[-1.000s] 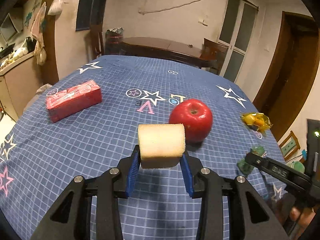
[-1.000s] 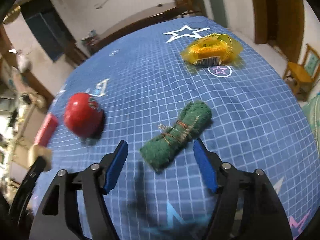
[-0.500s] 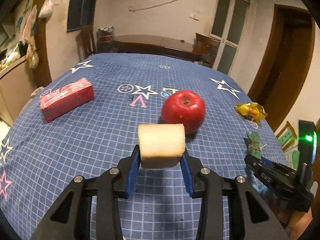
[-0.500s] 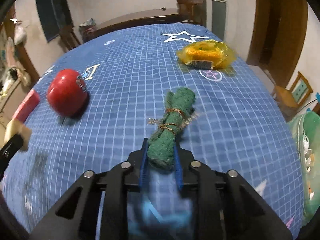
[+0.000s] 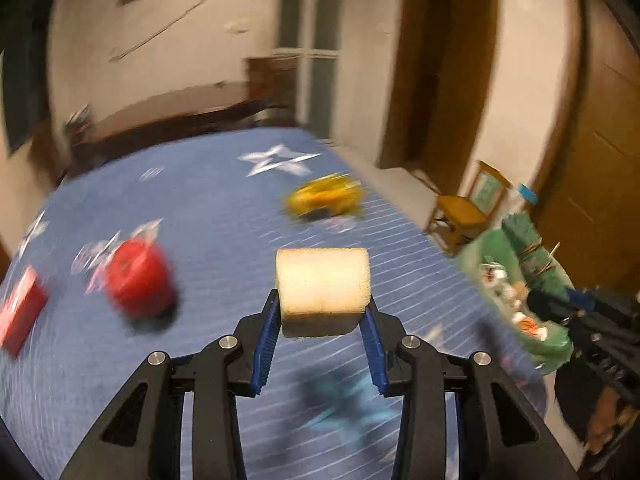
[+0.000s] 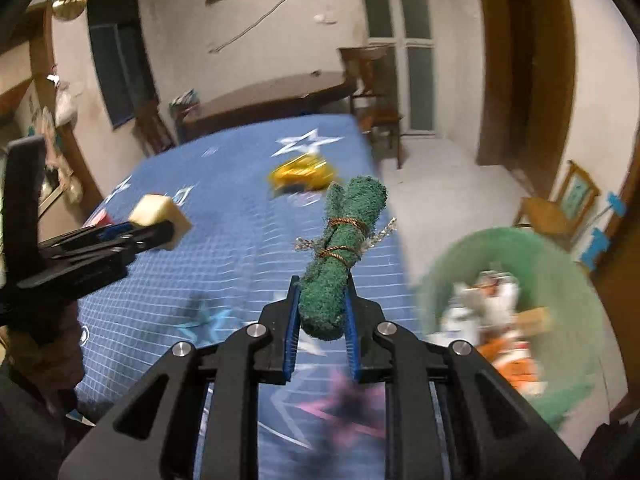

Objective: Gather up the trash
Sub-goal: 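Carry the sponge block and green scrubber over the green bin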

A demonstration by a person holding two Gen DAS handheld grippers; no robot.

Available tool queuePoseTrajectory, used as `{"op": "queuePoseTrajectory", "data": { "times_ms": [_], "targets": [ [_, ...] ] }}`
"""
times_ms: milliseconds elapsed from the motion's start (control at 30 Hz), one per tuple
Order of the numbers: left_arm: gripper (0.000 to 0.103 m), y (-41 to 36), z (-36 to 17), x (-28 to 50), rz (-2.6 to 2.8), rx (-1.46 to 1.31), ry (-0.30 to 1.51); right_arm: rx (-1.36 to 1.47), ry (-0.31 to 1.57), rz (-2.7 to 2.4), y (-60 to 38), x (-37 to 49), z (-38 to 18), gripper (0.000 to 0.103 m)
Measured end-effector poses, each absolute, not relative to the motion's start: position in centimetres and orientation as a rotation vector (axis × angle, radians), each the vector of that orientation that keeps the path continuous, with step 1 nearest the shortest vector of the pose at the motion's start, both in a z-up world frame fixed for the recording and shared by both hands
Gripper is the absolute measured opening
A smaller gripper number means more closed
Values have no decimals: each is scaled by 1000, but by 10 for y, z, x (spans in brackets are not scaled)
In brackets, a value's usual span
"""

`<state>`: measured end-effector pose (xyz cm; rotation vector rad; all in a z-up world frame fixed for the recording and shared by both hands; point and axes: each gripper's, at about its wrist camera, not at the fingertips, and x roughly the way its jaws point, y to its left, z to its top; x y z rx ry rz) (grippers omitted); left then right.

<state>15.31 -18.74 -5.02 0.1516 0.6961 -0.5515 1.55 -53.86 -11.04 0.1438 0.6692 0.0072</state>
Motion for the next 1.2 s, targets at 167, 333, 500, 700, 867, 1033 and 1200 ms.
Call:
{"op": "queuePoseTrajectory", "data": {
  "times_ms": [167, 333, 500, 700, 867, 1033, 1200],
  "targets": [
    [40, -276, -33, 140, -710, 239, 645, 101, 627, -134, -593, -16, -82, 18],
    [40, -353, -24, 127, -841, 310, 604, 93, 647, -233, -638, -25, -74, 18],
    [40, -417, -23, 119, -969, 376, 595, 114, 704, -288, -679, -21, -78, 18],
    [40, -470, -33, 111, -1056, 441, 604, 129, 763, -304, -693, -11, -87, 18],
    [40, -493, -51, 107, -1091, 487, 634, 148, 813, -298, -700, -4, -98, 18],
    [40, -501, -69, 120, -1088, 500, 664, 153, 849, -296, -702, 0, -105, 18],
    [40, -502, -80, 131, -1085, 498, 678, 158, 871, -293, -701, 4, -110, 18]
  ]
}}
